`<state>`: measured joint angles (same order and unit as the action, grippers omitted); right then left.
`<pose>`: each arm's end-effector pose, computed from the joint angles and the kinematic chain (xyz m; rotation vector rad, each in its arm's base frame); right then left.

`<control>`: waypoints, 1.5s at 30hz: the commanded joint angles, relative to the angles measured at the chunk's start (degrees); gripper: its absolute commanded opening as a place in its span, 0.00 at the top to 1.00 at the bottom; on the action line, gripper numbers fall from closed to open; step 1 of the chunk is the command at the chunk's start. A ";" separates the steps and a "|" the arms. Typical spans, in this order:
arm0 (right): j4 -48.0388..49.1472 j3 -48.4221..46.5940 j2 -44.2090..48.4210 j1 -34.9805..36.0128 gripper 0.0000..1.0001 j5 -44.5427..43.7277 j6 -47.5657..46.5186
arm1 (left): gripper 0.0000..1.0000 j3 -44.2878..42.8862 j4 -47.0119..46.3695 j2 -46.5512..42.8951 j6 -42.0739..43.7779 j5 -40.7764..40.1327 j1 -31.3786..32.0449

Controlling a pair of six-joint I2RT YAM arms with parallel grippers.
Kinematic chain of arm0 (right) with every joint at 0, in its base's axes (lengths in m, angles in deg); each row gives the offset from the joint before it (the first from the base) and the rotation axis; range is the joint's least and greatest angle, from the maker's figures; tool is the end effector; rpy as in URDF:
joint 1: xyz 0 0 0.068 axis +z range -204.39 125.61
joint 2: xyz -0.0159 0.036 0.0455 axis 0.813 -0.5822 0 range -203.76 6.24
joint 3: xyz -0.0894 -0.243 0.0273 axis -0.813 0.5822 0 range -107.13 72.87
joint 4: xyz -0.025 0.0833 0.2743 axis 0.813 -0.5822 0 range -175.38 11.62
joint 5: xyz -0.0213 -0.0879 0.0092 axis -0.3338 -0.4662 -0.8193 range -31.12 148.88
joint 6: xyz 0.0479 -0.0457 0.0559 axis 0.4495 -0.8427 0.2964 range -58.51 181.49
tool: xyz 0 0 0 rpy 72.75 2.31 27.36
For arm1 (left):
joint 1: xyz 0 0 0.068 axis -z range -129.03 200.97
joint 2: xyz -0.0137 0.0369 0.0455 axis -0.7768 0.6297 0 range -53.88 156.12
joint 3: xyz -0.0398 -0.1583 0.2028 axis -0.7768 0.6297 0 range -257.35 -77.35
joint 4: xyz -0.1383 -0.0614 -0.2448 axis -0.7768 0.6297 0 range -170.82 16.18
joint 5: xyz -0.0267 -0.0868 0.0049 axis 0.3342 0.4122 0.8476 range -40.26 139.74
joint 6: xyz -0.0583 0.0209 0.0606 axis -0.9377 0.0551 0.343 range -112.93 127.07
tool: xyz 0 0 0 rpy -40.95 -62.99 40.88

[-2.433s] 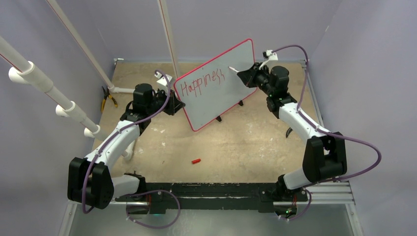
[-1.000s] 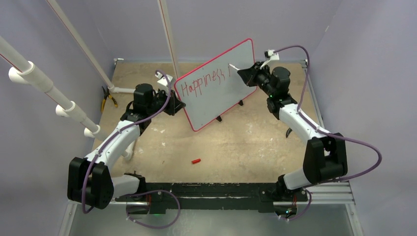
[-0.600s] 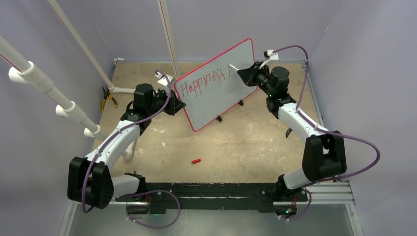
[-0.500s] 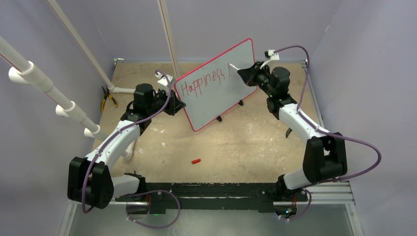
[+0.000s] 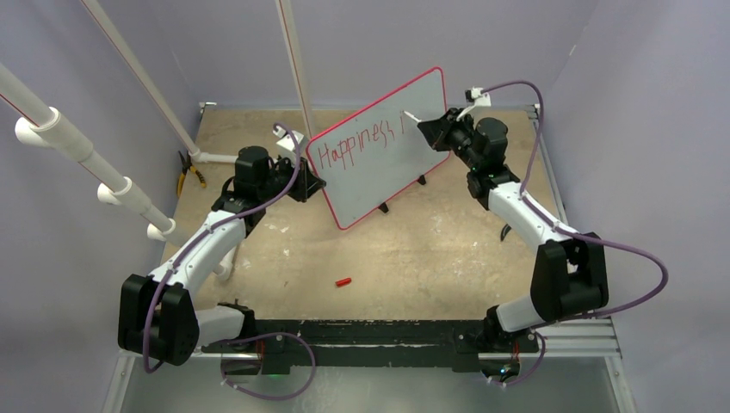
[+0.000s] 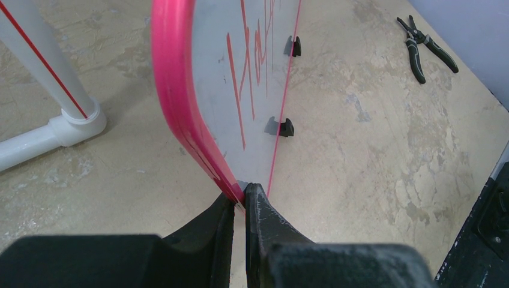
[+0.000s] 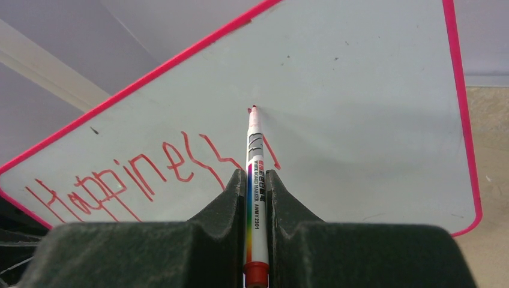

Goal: Write a sentence on the whiteboard

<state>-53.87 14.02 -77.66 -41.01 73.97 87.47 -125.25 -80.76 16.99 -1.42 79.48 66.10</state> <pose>0.3980 0.1153 0.3007 -0.0334 1.6293 0.7405 0.3200 -0.1259 0.2445 0.4592 1.9450 -0.7779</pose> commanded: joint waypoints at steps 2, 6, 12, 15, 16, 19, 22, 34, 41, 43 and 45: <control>0.83 -0.71 -1.30 -0.17 1.00 -1.16 0.48 | 1.00 -0.79 -0.14 0.69 2.07 0.48 1.04; 0.72 0.59 -1.37 -0.19 1.00 -0.85 0.22 | 1.00 -0.85 -0.14 0.67 1.97 0.59 1.04; 0.47 3.62 -0.10 -0.14 1.00 -1.07 0.06 | 1.00 -0.76 -0.14 0.70 1.89 0.67 1.04; 0.42 4.73 0.30 -0.16 1.00 -1.20 0.10 | 1.00 -0.71 -0.16 0.76 1.86 0.76 1.04; 0.49 4.93 0.31 -0.19 1.00 -1.28 0.12 | 1.00 -0.70 -0.15 0.76 1.89 0.76 1.04; 0.74 4.53 0.06 -0.19 1.00 -1.25 0.13 | 1.00 -0.73 -0.15 0.81 1.85 0.76 1.04; 1.59 3.65 -0.12 -0.13 1.00 -0.83 0.49 | 1.00 -0.76 -0.14 0.85 1.90 0.76 1.04; 3.13 2.57 3.20 -0.19 1.00 -0.70 0.91 | 1.00 -0.84 -0.15 1.02 1.89 0.67 1.05; 4.03 0.41 1.04 -0.12 1.00 -0.20 0.92 | 1.00 -0.80 -0.15 1.07 1.96 0.59 1.04; 4.21 -0.21 0.41 -0.14 1.00 -0.15 0.92 | 1.00 -0.84 -0.16 1.11 1.97 0.58 1.04; 4.23 -0.72 -0.21 -0.13 1.00 -0.06 0.92 | 1.00 -0.86 -0.14 1.11 2.04 0.59 0.99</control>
<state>-52.78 16.42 -76.98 -41.29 73.38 88.10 -125.25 -80.76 17.03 -1.29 79.50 66.17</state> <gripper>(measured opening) 0.122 0.087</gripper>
